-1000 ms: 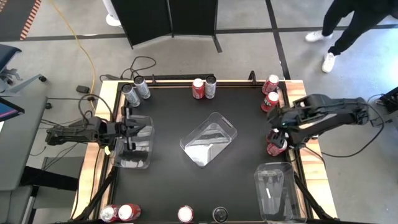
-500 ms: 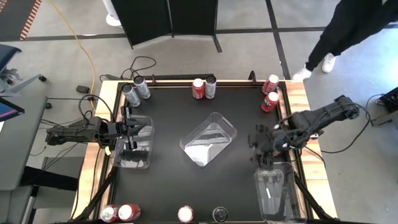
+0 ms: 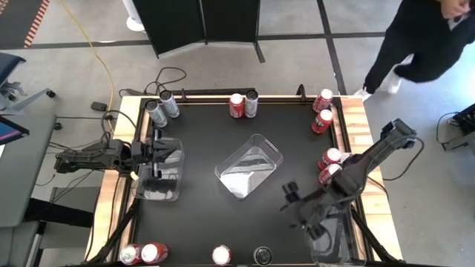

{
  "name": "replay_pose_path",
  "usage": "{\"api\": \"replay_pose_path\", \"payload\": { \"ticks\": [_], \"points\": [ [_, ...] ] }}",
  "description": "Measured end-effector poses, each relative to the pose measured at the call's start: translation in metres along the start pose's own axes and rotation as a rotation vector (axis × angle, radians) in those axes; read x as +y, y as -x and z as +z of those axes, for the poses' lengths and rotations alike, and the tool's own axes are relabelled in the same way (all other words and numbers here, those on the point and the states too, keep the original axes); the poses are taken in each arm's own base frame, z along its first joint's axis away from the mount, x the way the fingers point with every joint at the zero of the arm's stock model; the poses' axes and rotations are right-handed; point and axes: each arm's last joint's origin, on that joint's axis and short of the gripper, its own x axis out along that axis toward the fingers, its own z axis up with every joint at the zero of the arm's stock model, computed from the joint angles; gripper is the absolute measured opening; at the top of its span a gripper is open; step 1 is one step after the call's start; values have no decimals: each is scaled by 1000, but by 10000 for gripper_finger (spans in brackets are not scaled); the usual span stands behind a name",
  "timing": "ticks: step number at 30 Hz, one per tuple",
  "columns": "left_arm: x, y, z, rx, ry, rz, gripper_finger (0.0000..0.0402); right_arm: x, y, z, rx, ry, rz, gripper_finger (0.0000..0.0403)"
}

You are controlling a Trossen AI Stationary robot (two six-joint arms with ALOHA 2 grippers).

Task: Sort soda cans
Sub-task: Put the white soda can into the middle transparent bin

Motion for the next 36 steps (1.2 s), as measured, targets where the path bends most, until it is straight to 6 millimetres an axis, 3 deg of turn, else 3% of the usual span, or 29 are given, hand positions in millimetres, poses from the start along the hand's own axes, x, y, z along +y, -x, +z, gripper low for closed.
{"api": "replay_pose_path", "payload": {
  "ticks": [6,16,25,29,36],
  "points": [
    [-1,1,-11,109,48,-10,2,8,-27,11,-59,84,17,286],
    [-2,1,-17,173,93,-11,2,34,-43,29,-209,111,128,286],
    [-2,2,-17,177,152,-11,5,60,-66,46,-188,141,154,286],
    [-2,2,-18,184,181,-9,31,62,-77,56,-140,143,125,286],
    [-3,2,-21,217,178,-10,87,51,-70,74,-99,58,65,286]
  ]
}}
